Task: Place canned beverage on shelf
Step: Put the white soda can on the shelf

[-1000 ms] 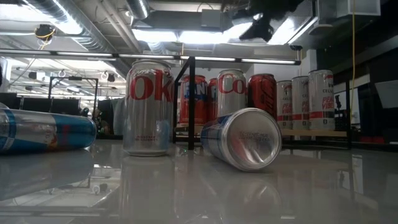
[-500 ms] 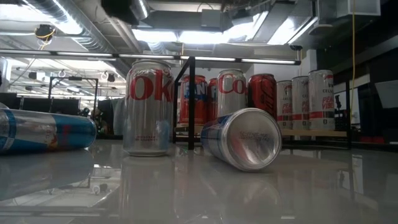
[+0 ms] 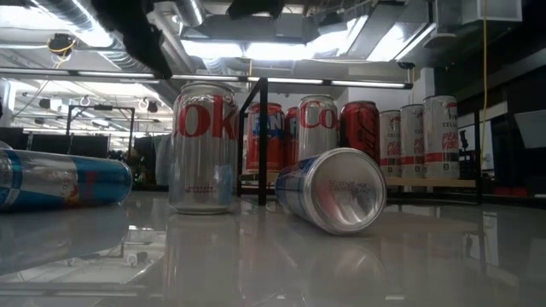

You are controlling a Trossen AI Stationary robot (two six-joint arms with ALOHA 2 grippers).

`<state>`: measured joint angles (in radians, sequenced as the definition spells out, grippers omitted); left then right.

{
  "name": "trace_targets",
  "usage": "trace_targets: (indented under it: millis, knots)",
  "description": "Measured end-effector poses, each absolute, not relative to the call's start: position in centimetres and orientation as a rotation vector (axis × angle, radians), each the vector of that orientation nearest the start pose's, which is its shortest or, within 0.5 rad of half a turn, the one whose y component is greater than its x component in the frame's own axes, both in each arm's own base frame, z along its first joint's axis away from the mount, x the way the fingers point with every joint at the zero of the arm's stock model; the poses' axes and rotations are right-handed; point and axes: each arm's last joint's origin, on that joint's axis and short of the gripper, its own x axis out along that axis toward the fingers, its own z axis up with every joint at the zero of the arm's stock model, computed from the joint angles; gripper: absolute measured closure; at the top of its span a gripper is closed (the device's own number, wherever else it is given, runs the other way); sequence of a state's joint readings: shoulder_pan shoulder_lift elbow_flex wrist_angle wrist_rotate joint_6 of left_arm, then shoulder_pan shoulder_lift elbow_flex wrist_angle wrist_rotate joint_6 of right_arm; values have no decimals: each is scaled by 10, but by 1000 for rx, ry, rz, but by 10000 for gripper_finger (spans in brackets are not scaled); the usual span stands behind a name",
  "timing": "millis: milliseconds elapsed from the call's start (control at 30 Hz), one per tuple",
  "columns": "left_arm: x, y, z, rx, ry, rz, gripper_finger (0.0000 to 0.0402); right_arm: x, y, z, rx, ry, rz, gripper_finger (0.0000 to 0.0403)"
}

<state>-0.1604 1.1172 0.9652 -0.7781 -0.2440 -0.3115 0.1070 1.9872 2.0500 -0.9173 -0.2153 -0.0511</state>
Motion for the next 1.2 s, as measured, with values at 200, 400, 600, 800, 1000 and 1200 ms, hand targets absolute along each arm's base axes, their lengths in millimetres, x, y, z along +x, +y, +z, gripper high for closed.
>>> trace_targets:
  millis: [200, 400, 600, 800, 1000, 1200]
  knots:
    - [207, -27, 275, -88, 949, 225, 82, 447, 54, 316, -6, 912, 328, 61]
    - [201, -26, 259, -81, 1020, 242, 82, 457, 55, 296, 0, 960, 325, 61]
    - [197, -25, 245, -111, 1064, 273, 82, 461, 57, 288, 29, 978, 312, 61]
    - [193, -24, 235, -122, 1099, 290, 82, 466, 63, 279, -13, 971, 281, 61]
    - [192, -24, 232, -141, 1105, 299, 82, 470, 63, 265, -33, 1017, 235, 61]
    - [192, -25, 232, -149, 1109, 285, 82, 471, 62, 263, -32, 1019, 231, 61]
